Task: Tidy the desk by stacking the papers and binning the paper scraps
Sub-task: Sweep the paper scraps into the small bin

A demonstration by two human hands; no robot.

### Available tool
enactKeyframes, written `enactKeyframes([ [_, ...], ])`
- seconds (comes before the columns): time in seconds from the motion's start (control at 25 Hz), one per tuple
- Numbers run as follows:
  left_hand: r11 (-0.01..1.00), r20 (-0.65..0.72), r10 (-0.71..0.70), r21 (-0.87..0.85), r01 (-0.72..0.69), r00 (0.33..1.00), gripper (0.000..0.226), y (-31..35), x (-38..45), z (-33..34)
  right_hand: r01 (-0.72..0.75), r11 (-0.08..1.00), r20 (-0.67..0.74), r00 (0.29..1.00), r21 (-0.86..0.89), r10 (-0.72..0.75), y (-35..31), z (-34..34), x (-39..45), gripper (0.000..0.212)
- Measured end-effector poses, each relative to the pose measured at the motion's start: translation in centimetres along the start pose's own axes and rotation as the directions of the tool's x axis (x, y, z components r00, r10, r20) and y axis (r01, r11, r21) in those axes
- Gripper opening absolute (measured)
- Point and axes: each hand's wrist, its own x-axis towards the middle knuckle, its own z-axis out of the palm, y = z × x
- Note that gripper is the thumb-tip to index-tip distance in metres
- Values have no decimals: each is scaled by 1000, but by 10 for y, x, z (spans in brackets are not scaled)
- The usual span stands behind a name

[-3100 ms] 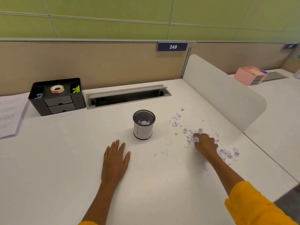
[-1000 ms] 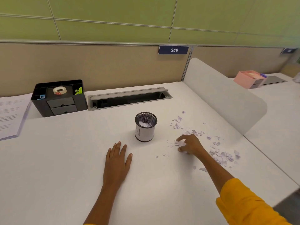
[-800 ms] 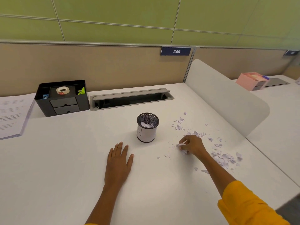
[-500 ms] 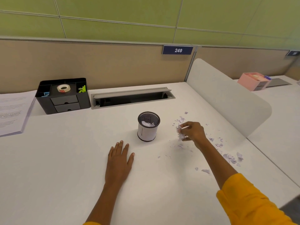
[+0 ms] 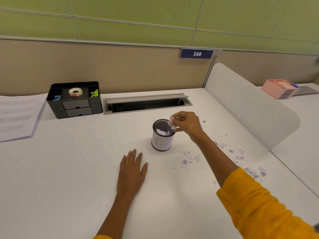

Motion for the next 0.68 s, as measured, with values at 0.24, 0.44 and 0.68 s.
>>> enactKeyframes([
  [0.24,1000,13,-1,-4,1,1000,66,-1,1,1,66,998,-21,998,-25,-66,5,-5,-1,26],
  [0.44,1000,-12,26,10,-26,1000,59,-4,1,5,23,998,-130,991,58,-15,22,-35,-20,17],
  [0.68,999,-61,43,0,-43,997,65,-5,2,8,-191,981,-167,969,-46,181,98,-72,-68,16],
])
